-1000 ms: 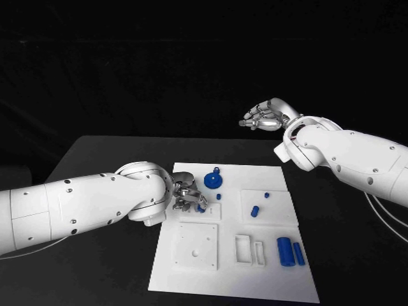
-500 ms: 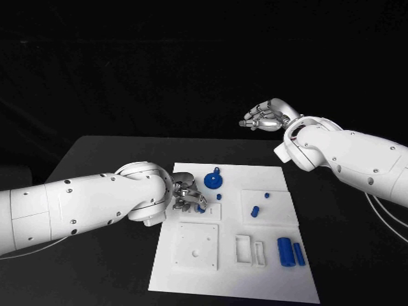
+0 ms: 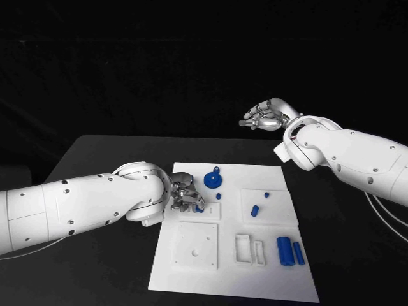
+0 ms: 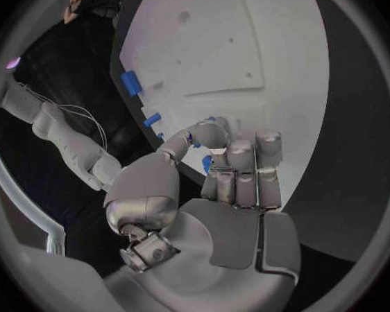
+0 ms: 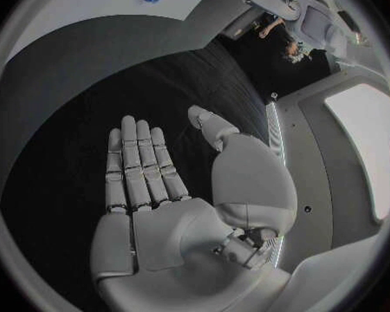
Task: Assemble the parts on the task board
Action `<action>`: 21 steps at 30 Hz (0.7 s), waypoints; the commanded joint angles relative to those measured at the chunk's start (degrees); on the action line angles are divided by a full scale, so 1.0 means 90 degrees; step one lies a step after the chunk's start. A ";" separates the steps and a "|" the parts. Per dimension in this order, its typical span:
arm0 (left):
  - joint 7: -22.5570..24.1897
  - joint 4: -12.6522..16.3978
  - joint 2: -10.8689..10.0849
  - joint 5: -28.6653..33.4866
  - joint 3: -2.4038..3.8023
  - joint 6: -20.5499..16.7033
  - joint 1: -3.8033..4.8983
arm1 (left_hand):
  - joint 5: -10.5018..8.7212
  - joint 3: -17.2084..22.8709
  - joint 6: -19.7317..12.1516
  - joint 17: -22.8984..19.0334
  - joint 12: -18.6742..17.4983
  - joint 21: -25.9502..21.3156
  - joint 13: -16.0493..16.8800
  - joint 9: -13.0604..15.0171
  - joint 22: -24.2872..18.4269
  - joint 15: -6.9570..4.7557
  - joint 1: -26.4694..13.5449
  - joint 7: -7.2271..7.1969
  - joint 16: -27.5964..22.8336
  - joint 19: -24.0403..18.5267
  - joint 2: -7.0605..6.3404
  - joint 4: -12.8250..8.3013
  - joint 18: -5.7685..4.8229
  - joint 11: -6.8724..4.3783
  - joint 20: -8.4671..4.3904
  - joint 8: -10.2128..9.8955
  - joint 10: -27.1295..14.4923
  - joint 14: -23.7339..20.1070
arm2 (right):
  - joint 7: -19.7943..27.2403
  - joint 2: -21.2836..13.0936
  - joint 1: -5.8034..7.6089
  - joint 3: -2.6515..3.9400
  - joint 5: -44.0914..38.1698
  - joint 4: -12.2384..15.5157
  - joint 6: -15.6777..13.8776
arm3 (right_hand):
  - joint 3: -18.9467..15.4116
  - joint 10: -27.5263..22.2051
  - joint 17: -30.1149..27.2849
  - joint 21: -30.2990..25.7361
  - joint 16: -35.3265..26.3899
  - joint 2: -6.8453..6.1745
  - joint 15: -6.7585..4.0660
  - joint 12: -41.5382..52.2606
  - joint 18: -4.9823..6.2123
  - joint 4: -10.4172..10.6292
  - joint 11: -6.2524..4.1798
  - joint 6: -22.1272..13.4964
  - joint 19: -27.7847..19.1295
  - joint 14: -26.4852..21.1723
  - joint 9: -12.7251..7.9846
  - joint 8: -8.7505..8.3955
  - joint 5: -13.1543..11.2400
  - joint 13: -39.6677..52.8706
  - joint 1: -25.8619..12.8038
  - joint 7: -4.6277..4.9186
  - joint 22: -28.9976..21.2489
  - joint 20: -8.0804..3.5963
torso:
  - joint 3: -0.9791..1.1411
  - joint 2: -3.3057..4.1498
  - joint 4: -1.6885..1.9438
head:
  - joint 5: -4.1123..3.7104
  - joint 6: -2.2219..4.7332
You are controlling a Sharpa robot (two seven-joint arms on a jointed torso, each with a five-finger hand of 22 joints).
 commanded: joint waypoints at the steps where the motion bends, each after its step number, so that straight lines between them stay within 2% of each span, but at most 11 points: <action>1: -0.0061 -0.0001 -0.0015 -0.0055 -0.0008 0.0145 -0.0014 | 0.0021 0.0043 0.1096 -0.0011 0.0038 0.0027 -0.0010 0.0015 -0.0007 -0.0397 -0.0001 -0.0669 0.0035 -0.0036 0.0076 -0.0004 0.0121 -0.0177 -0.0868 0.0015 -0.0200 0.0295 | 0.0071 0.0002 0.0006 0.0004 -0.0012 -0.0001 0.0088 | -0.0004 0.0059 -0.0008 -0.0040 -0.0042 0.0033 0.0028 -0.0026 -0.0023 -0.0037 0.0007 -0.0027 -0.0030 -0.0021 -0.0007 0.0035 -0.0022 -0.0011 -0.0040 0.0009 0.0008 0.0021 | 0.0000 -0.0001 0.0003 | -0.0003 -0.0001; 15: -0.0041 0.0007 0.0016 -0.0004 -0.0008 0.0184 -0.0018 | 0.0011 0.0027 0.1105 -0.0024 0.0058 0.0042 -0.0017 0.0030 -0.0015 -0.0392 -0.0051 -0.0665 0.0046 -0.0055 0.0111 0.0000 0.0115 -0.0171 -0.0859 -0.0004 -0.0207 0.0285 | 0.0073 0.0028 0.0005 0.0004 -0.0008 -0.0032 0.0100 | -0.0005 0.0064 -0.0016 -0.0047 -0.0045 0.0038 0.0030 -0.0031 -0.0022 -0.0039 0.0009 -0.0027 -0.0033 -0.0022 -0.0010 0.0035 -0.0013 -0.0025 -0.0041 0.0009 0.0011 0.0024 | 0.0003 0.0002 0.0002 | 0.0008 0.0000; 19: -0.0019 0.0006 0.0031 0.0004 -0.0008 0.0204 -0.0018 | -0.0133 -0.0014 0.1159 -0.0041 0.0108 0.0064 -0.0021 0.0062 -0.0043 -0.0390 -0.0187 -0.0670 0.0080 -0.0072 0.0151 0.0042 0.0112 -0.0172 -0.0851 -0.0022 -0.0204 0.0285 | 0.0074 0.0032 0.0005 0.0004 -0.0007 -0.0032 0.0104 | -0.0005 0.0067 -0.0021 -0.0053 -0.0046 0.0040 0.0031 -0.0034 -0.0021 -0.0042 0.0010 -0.0028 -0.0035 -0.0023 -0.0012 0.0035 0.0003 -0.0035 -0.0040 0.0009 0.0014 0.0025 | 0.0005 0.0000 0.0001 | 0.0012 -0.0014; 21: -0.0013 0.0006 0.0044 0.0004 -0.0008 0.0217 -0.0018 | -0.0477 -0.0030 0.1192 -0.0057 0.0150 0.0076 -0.0023 0.0082 -0.0074 -0.0394 -0.0297 -0.0677 0.0107 -0.0081 0.0160 0.0135 0.0118 -0.0177 -0.0852 -0.0045 -0.0208 0.0281 | 0.0074 0.0033 0.0005 0.0004 -0.0006 -0.0034 0.0106 | -0.0006 0.0069 -0.0024 -0.0056 -0.0047 0.0039 0.0032 -0.0036 -0.0022 -0.0043 0.0010 -0.0028 -0.0036 -0.0024 -0.0013 0.0035 0.0011 -0.0040 -0.0041 0.0009 0.0016 0.0026 | 0.0004 0.0001 0.0000 | 0.0012 -0.0013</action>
